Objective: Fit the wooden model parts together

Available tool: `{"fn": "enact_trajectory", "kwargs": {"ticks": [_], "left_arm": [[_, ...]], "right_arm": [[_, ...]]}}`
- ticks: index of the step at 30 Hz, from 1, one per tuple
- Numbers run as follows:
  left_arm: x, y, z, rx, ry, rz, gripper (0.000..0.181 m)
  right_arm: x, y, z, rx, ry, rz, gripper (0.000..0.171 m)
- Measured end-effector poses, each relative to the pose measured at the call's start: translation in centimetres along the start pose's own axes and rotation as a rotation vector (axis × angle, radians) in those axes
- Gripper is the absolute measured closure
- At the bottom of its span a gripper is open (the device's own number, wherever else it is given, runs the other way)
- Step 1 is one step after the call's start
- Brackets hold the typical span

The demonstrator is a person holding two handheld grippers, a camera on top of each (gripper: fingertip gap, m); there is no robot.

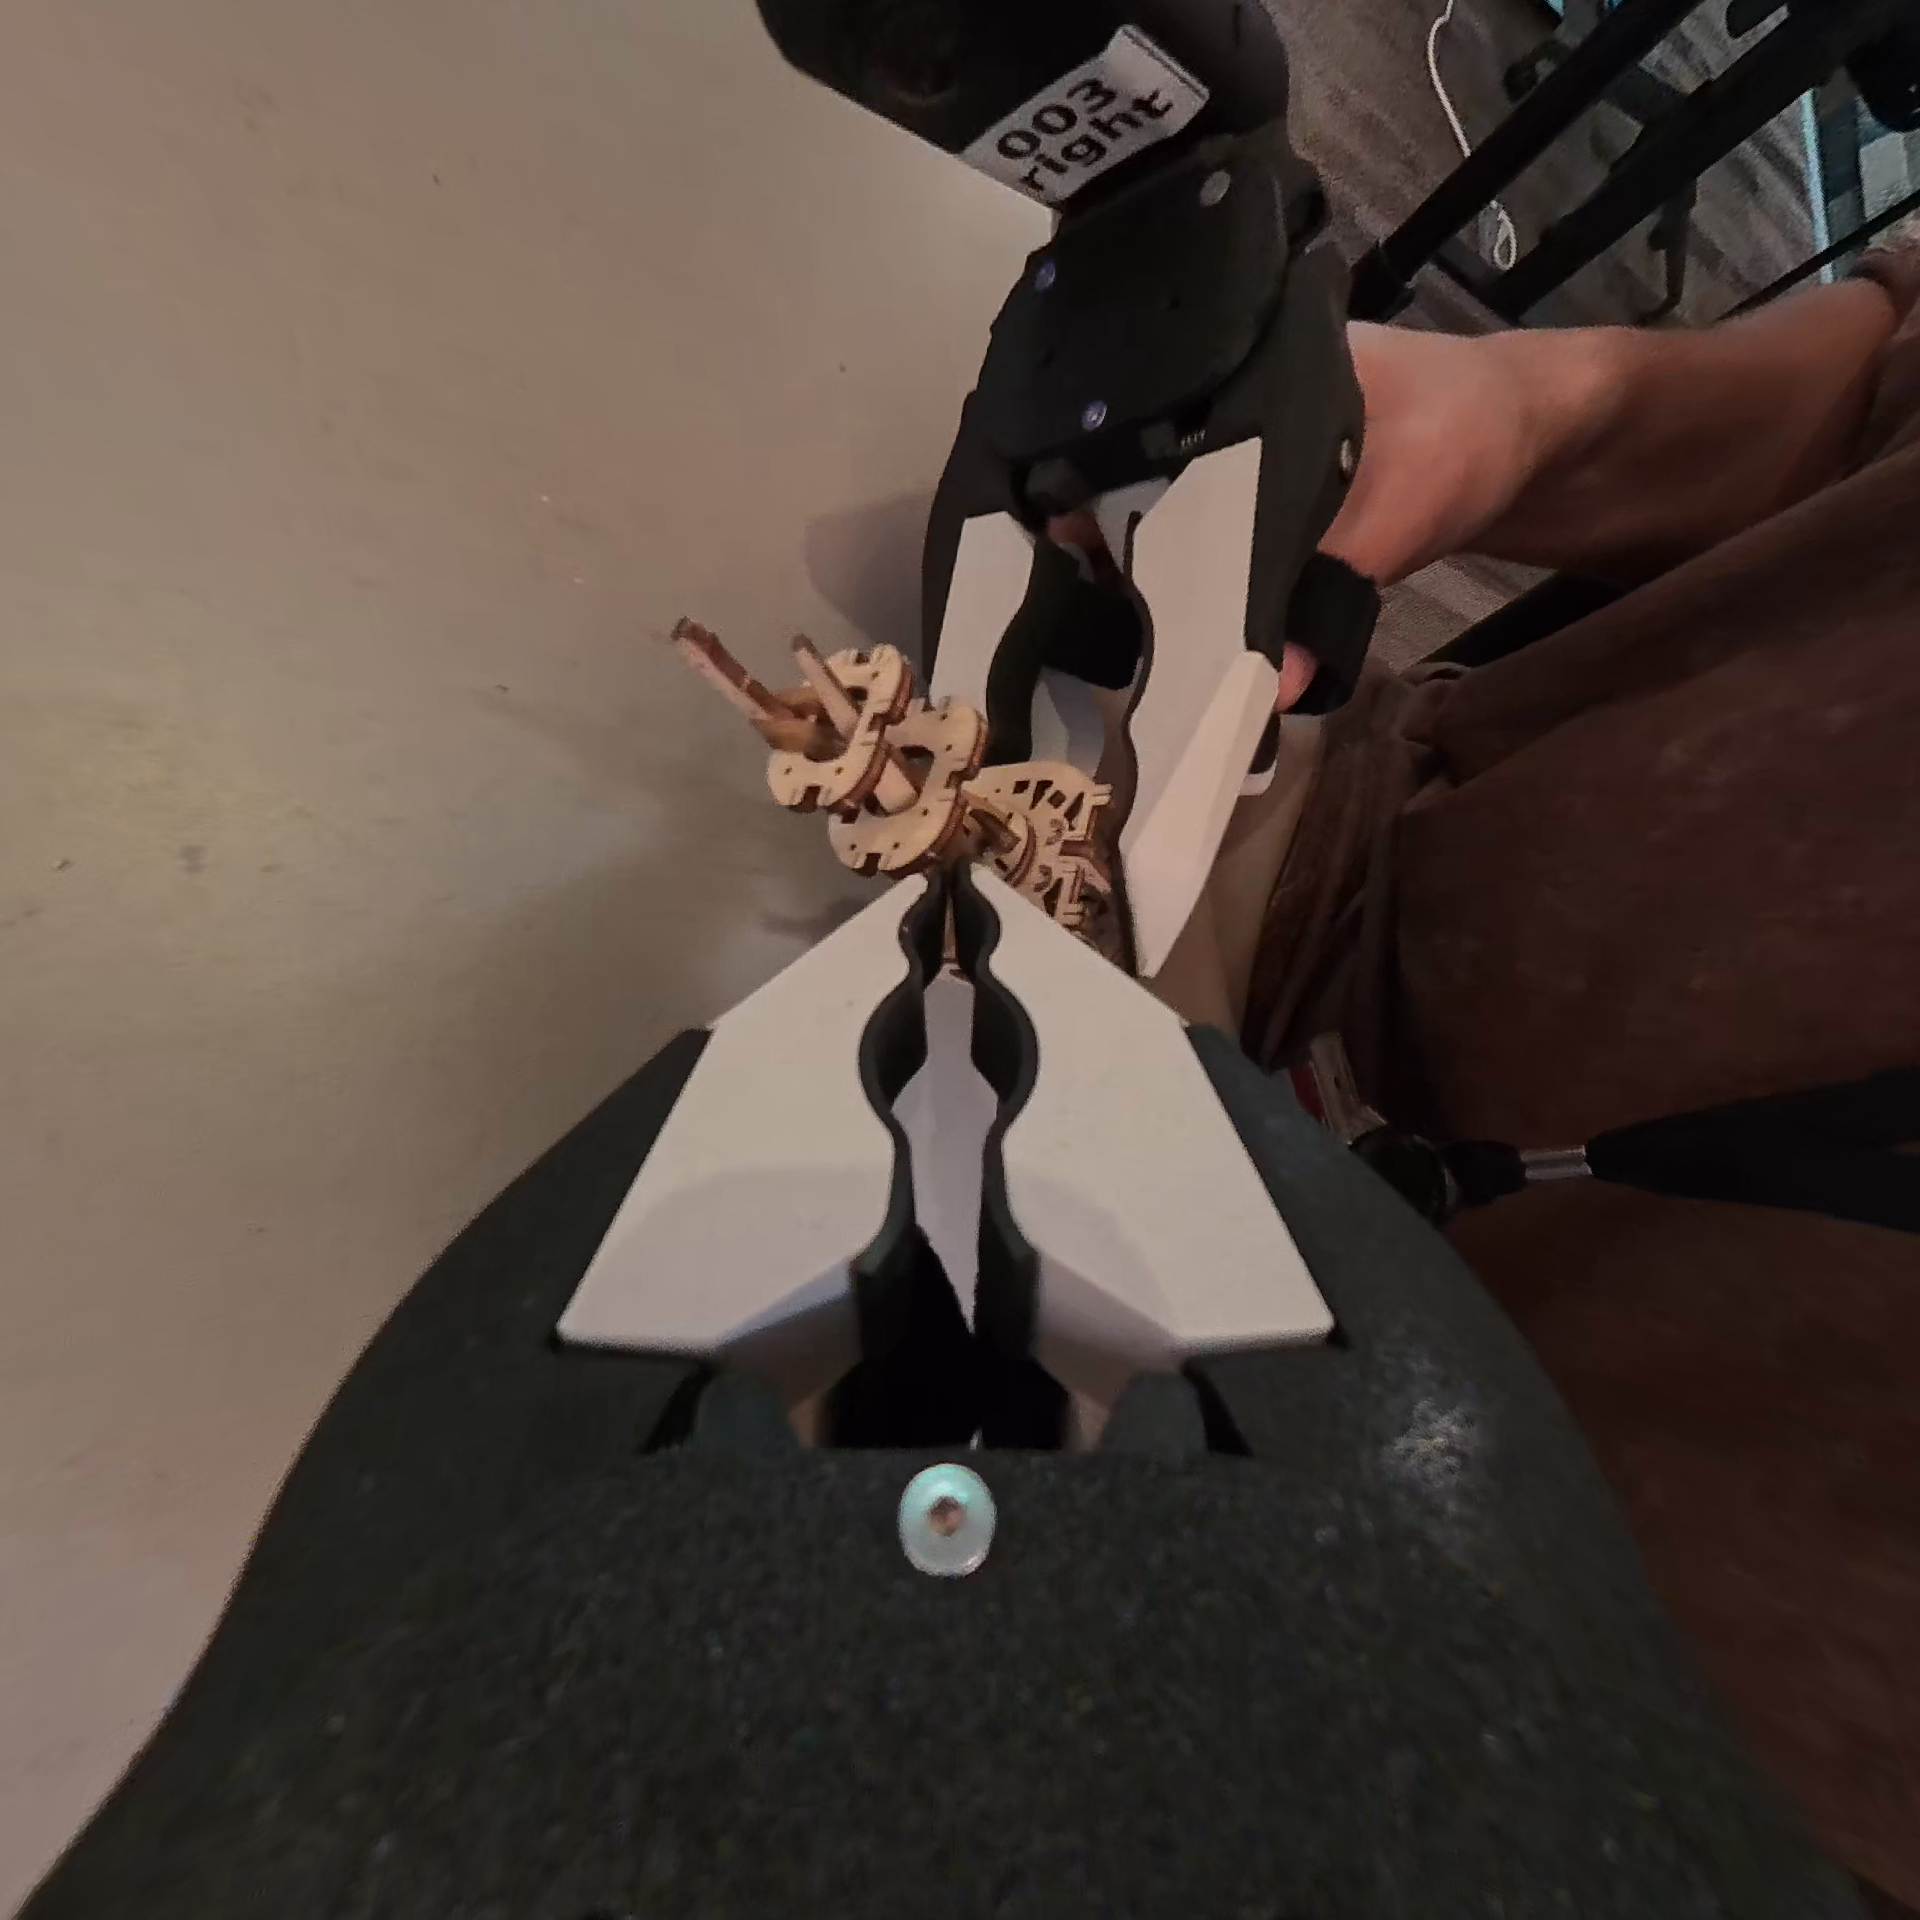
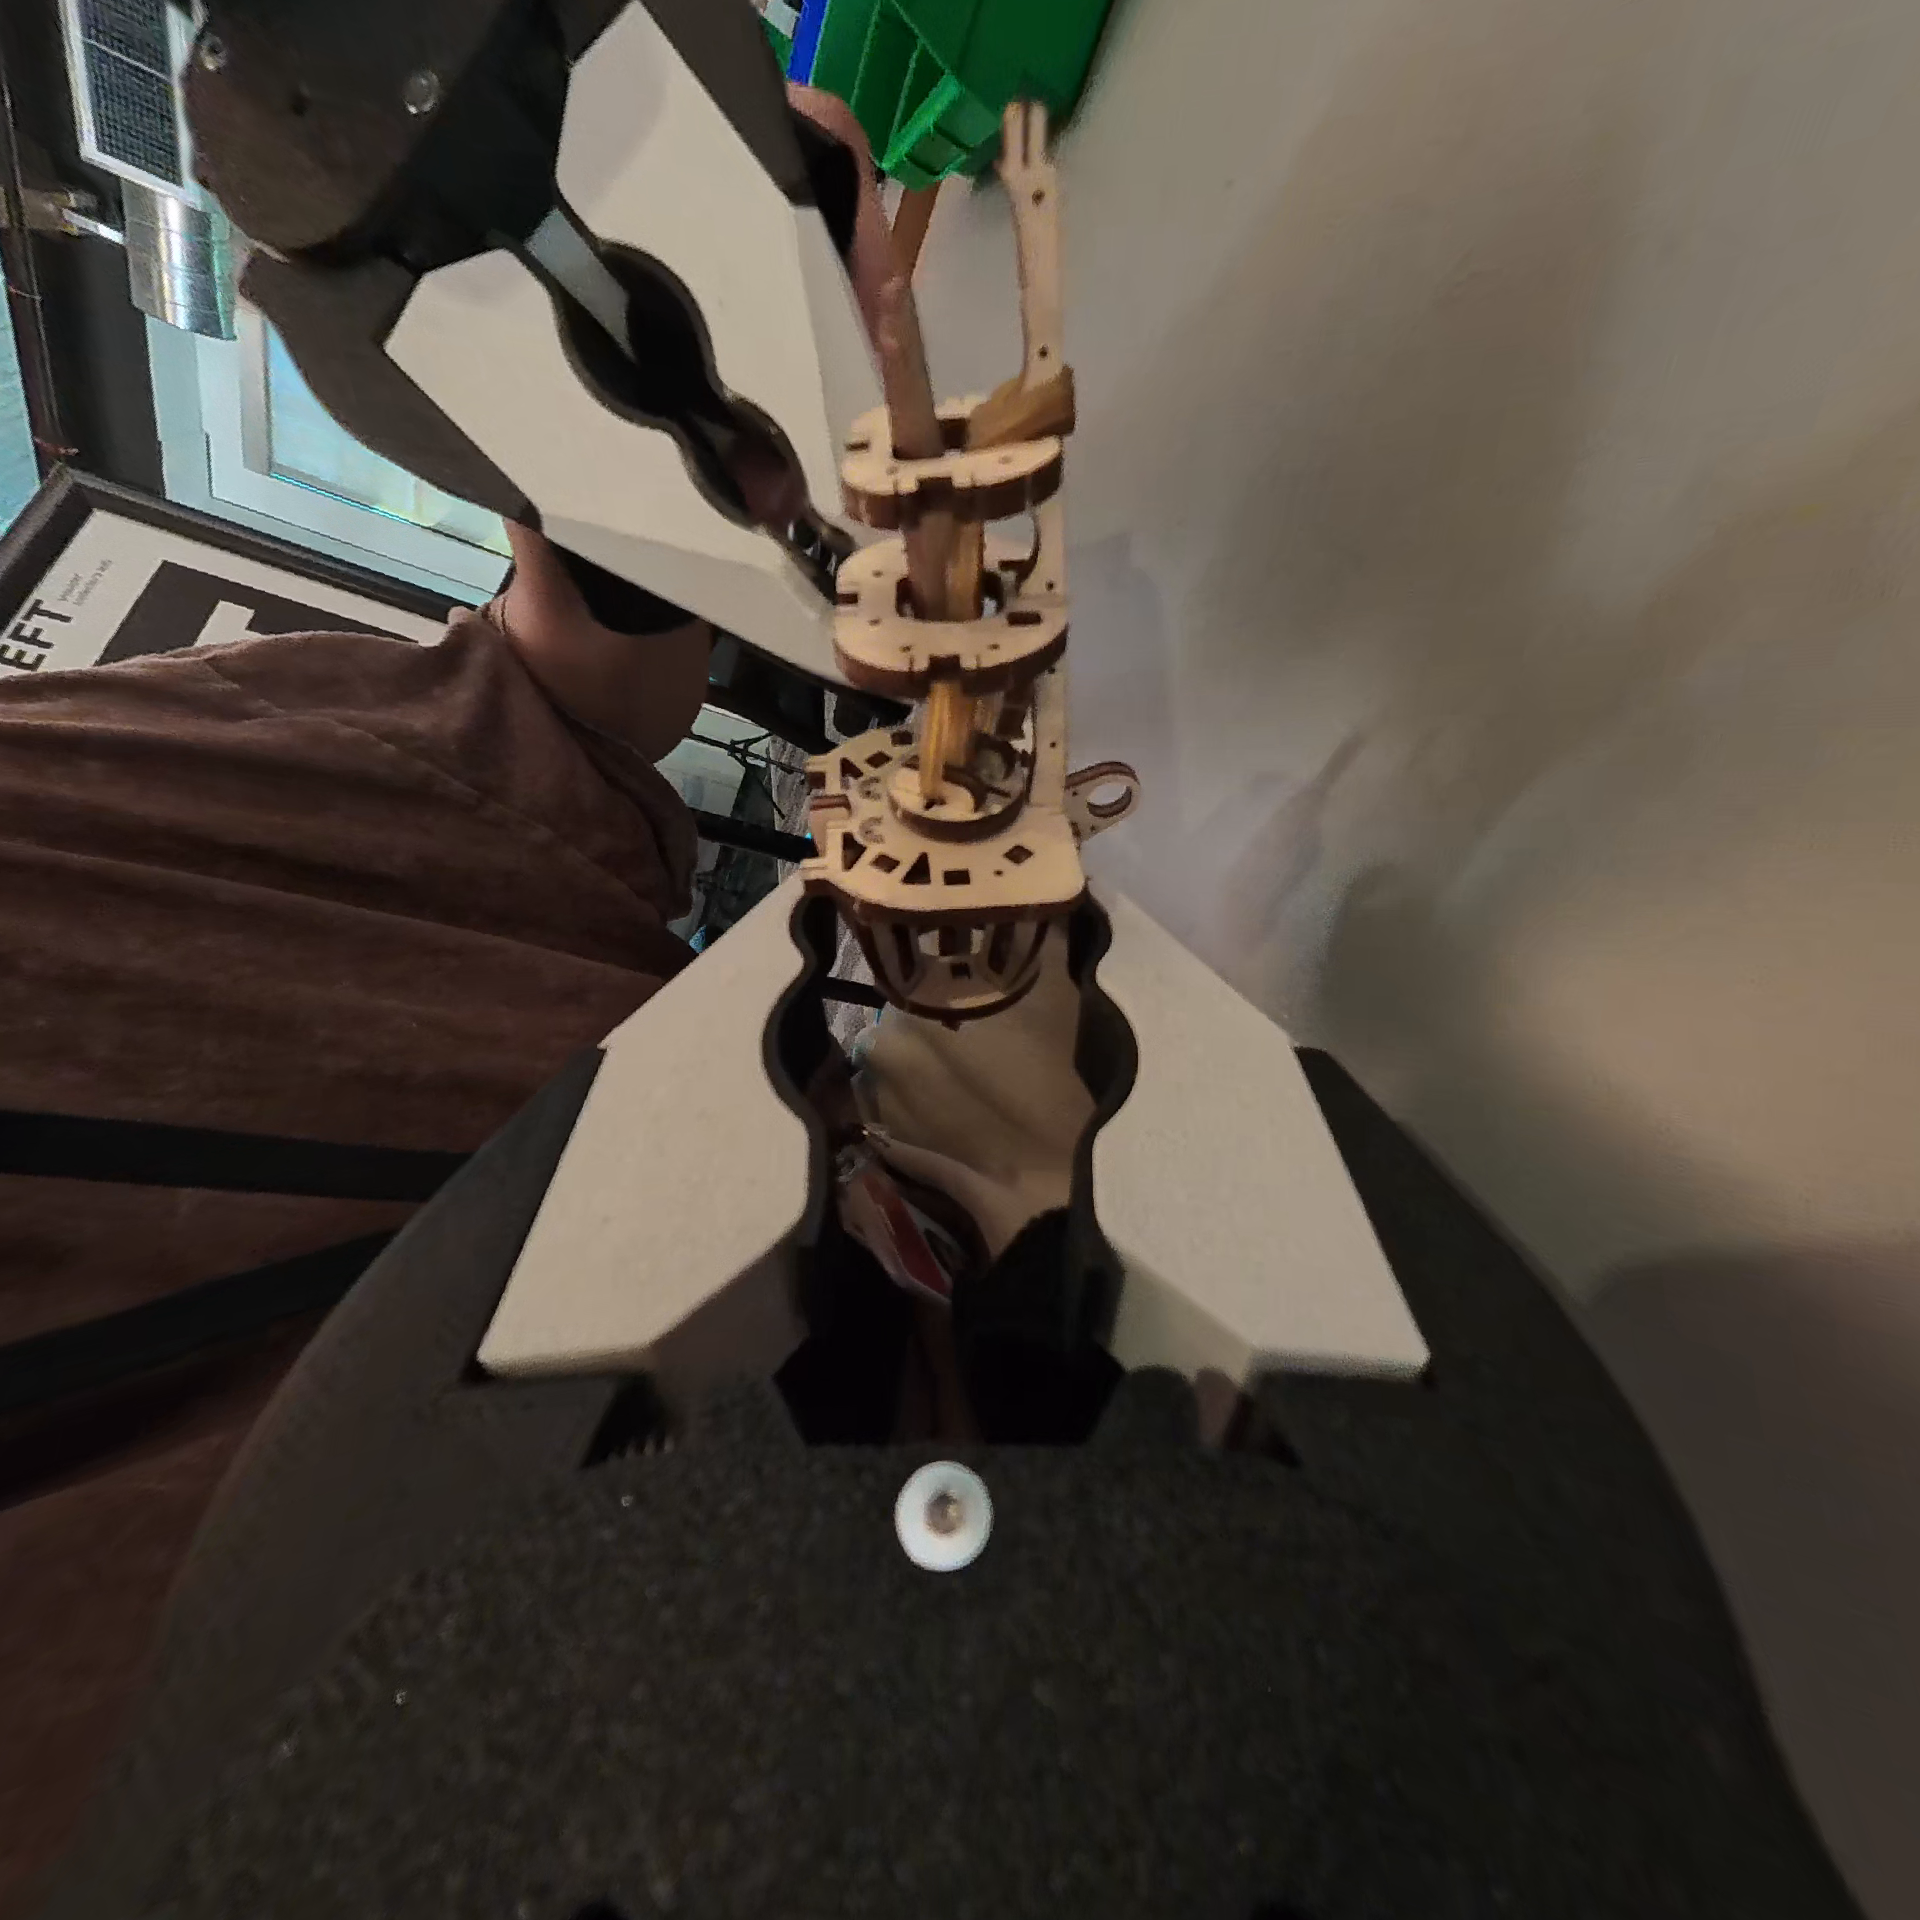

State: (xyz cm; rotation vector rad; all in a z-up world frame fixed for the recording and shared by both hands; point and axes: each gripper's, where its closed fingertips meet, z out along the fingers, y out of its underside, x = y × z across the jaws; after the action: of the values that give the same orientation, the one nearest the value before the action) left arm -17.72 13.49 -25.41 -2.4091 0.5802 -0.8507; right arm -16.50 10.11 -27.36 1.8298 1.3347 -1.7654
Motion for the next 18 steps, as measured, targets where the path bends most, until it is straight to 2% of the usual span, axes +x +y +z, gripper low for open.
{"fn": "enact_trajectory", "kwargs": {"ticks": [9, 18], "left_arm": [[0.0, 0.9, 0.2, -0.048, -0.008, 0.039, 0.181], [-1.5, 2.6, 1.6, -0.085, 0.021, 0.029, 0.181]], "right_arm": [[0.2, 0.4, 0.2, -0.025, -0.027, 0.043, 0.127], [1.5, 0.8, 1.2, -0.101, -0.041, 0.188, 0.127]]}}
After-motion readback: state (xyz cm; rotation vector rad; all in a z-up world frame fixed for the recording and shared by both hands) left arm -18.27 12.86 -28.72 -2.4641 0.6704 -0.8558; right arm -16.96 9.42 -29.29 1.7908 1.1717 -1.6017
